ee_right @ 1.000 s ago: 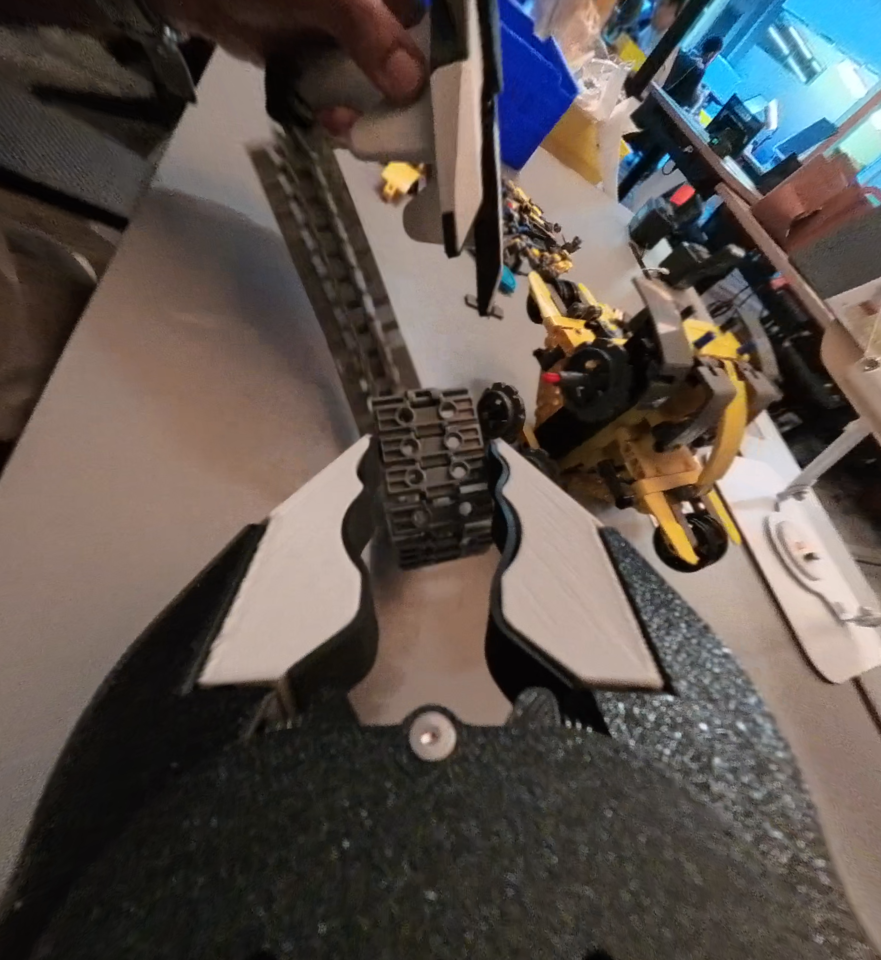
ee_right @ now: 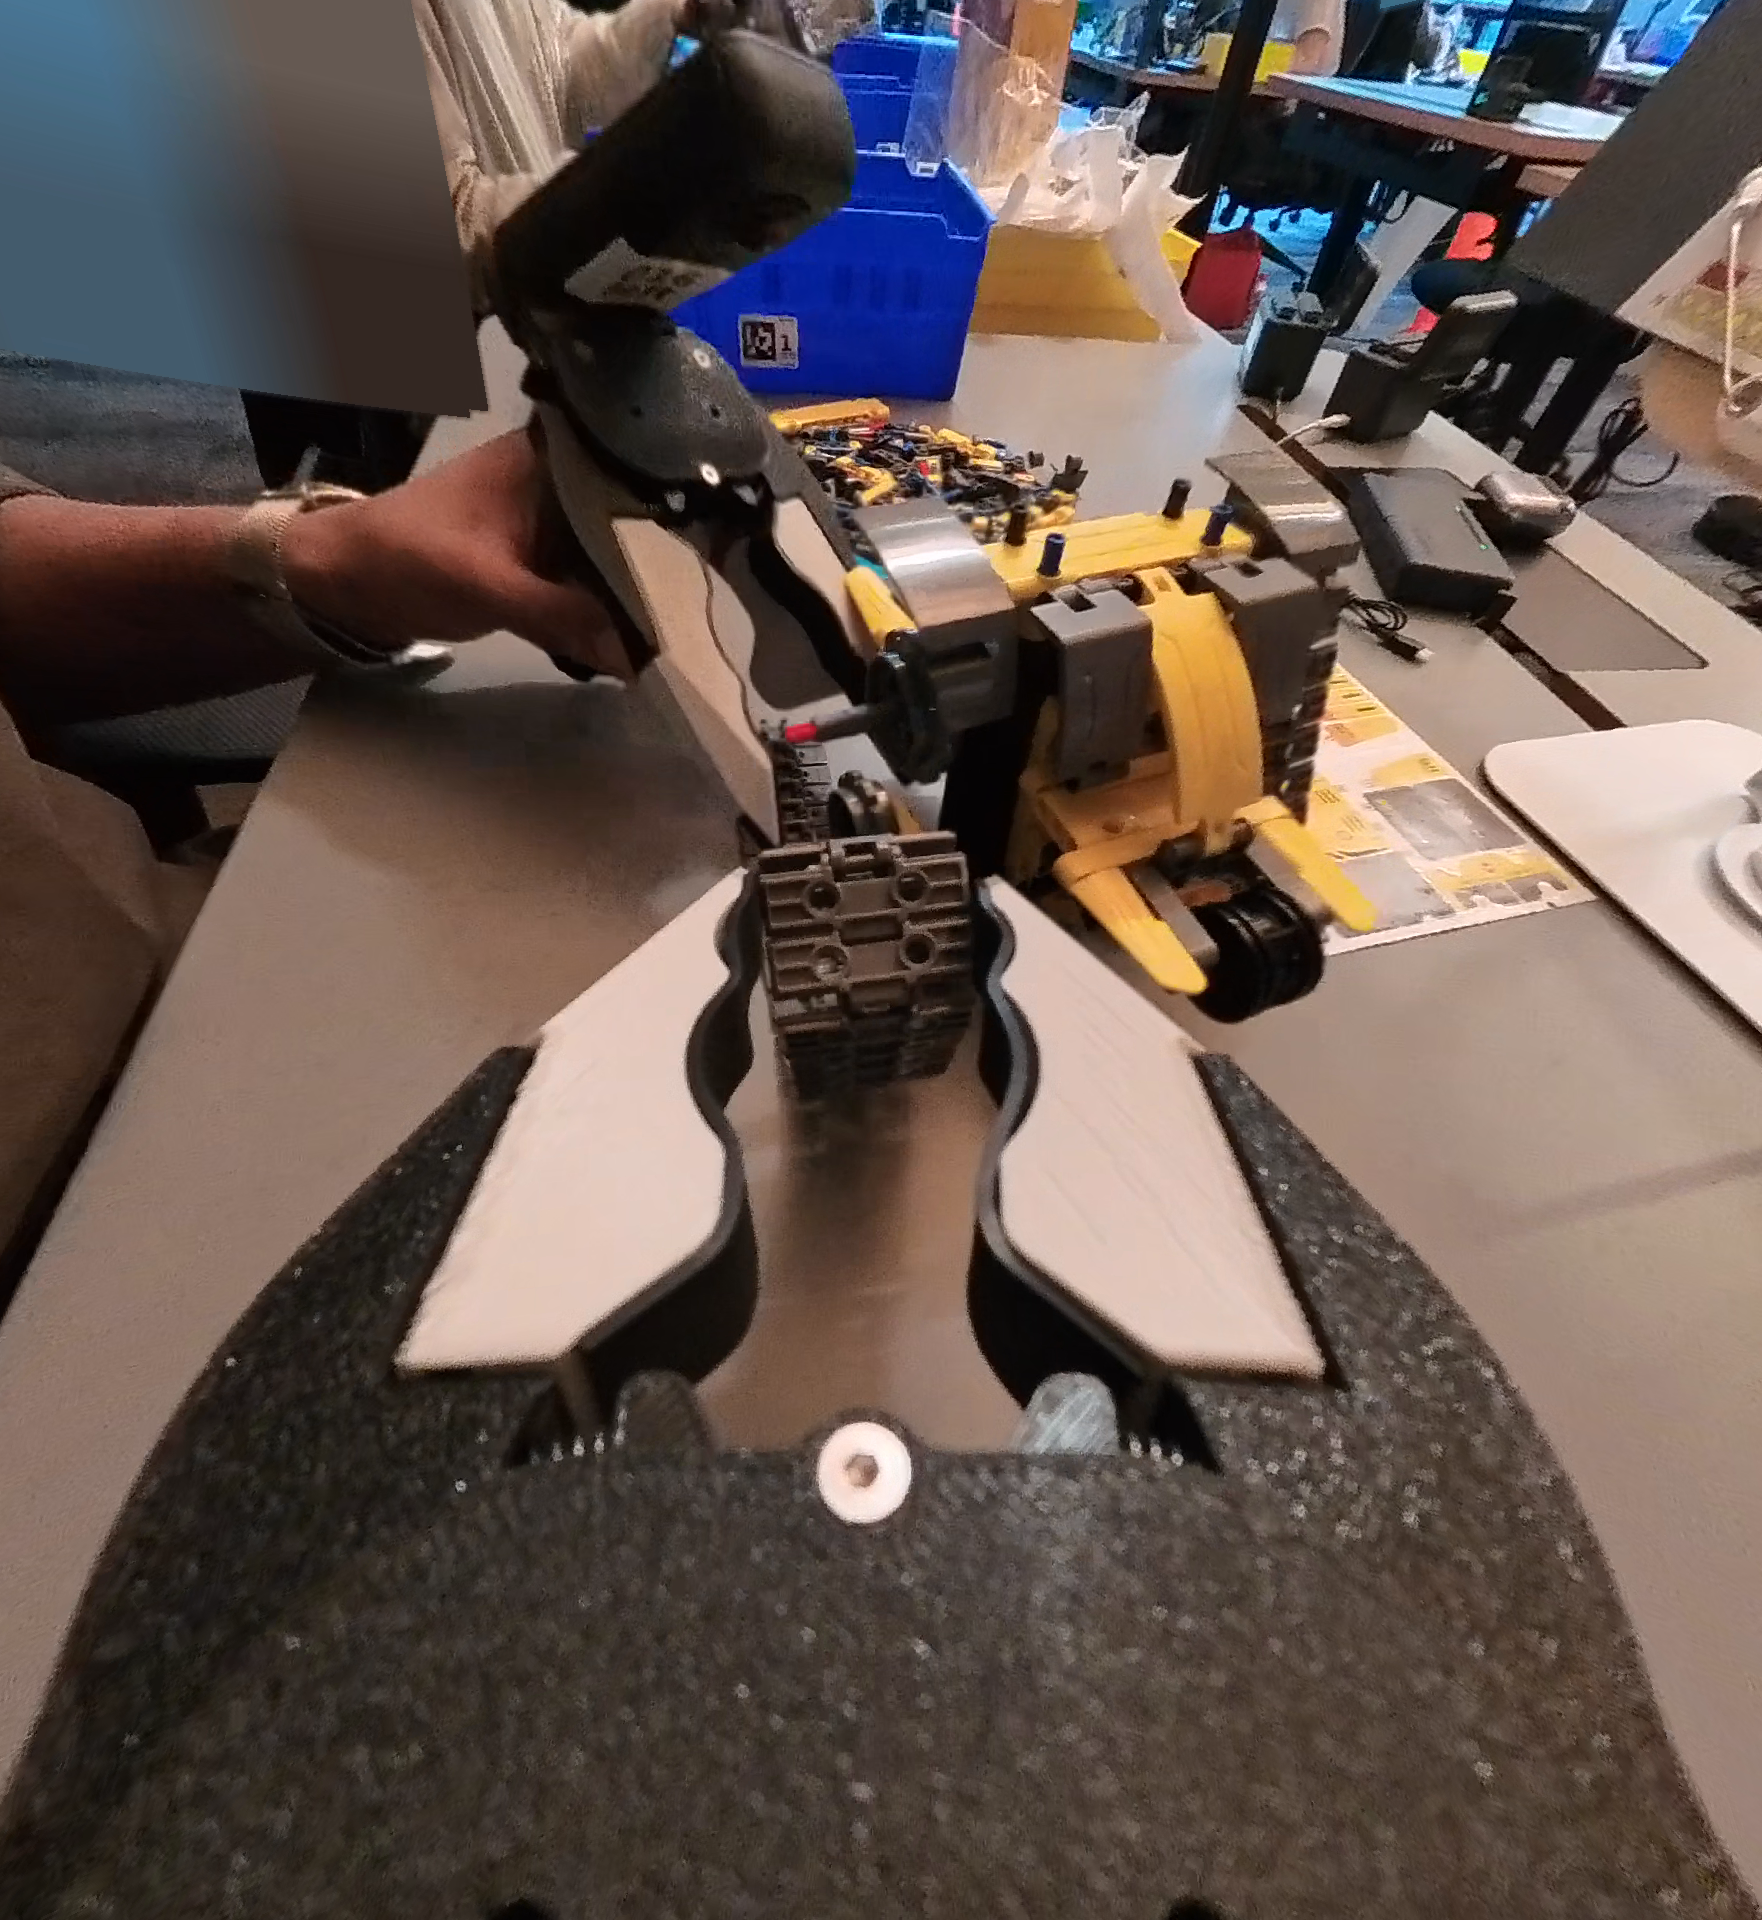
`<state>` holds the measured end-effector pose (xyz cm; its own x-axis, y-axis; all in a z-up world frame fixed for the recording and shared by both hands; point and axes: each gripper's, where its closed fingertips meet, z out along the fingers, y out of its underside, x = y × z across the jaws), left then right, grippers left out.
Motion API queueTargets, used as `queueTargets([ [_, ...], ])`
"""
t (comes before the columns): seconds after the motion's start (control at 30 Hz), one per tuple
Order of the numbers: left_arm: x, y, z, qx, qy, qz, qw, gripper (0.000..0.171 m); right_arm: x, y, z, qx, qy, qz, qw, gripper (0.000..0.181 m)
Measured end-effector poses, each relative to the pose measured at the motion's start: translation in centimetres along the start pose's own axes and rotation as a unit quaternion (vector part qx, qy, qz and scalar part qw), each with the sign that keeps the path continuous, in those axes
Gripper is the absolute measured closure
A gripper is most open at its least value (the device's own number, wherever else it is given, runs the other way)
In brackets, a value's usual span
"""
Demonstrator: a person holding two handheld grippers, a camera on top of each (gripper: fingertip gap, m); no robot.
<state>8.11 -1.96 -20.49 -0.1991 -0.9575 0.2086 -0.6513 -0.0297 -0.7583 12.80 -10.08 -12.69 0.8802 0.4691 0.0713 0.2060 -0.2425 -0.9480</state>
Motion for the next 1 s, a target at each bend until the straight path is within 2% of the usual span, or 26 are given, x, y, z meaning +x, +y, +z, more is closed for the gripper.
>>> queueTargets([
  [0.1,0.1,0.1,1.3,-0.006,0.006,0.002,1.000,0.111,0.2,0.3,0.1,0.013,-0.003,0.012,1.000,0.142],
  [0.13,0.1,-0.1,1.5,-0.004,0.006,0.003,1.000,0.117,0.2,0.4,0.0,0.019,-0.005,0.020,1.000,0.142],
  [0.2,-0.3,-0.2,1.6,-0.005,-0.006,0.013,1.000,0.141,0.1,0.7,-0.2,0.023,-0.005,0.029,0.999,0.142],
  [0.53,0.0,-0.2,1.4,-0.001,-0.002,0.013,1.000,0.143,0.0,-0.6,0.4,0.051,-0.009,0.019,0.998,0.142],
  [0.6,0.0,0.1,1.2,-0.006,0.000,0.004,1.000,0.137,-0.3,-0.6,0.6,0.055,-0.015,0.022,0.998,0.142],
  [0.67,0.2,0.1,0.6,0.004,-0.001,-0.007,1.000,0.117,-0.7,-0.4,0.7,0.056,-0.020,0.018,0.998,0.142],
  [0.8,0.9,-0.1,-1.8,0.053,-0.033,0.005,0.998,0.113,-1.4,-0.5,0.9,0.064,-0.033,0.007,0.997,0.142],
  [0.9,4.6,-1.9,-3.3,0.120,0.010,0.068,0.990,0.112,-2.4,-1.1,1.1,0.081,-0.071,0.008,0.994,0.142],
  [1.0,8.4,-3.8,-3.6,0.158,0.060,0.139,0.976,0.091,-3.5,-1.3,1.6,0.078,-0.116,0.008,0.990,0.142],
])
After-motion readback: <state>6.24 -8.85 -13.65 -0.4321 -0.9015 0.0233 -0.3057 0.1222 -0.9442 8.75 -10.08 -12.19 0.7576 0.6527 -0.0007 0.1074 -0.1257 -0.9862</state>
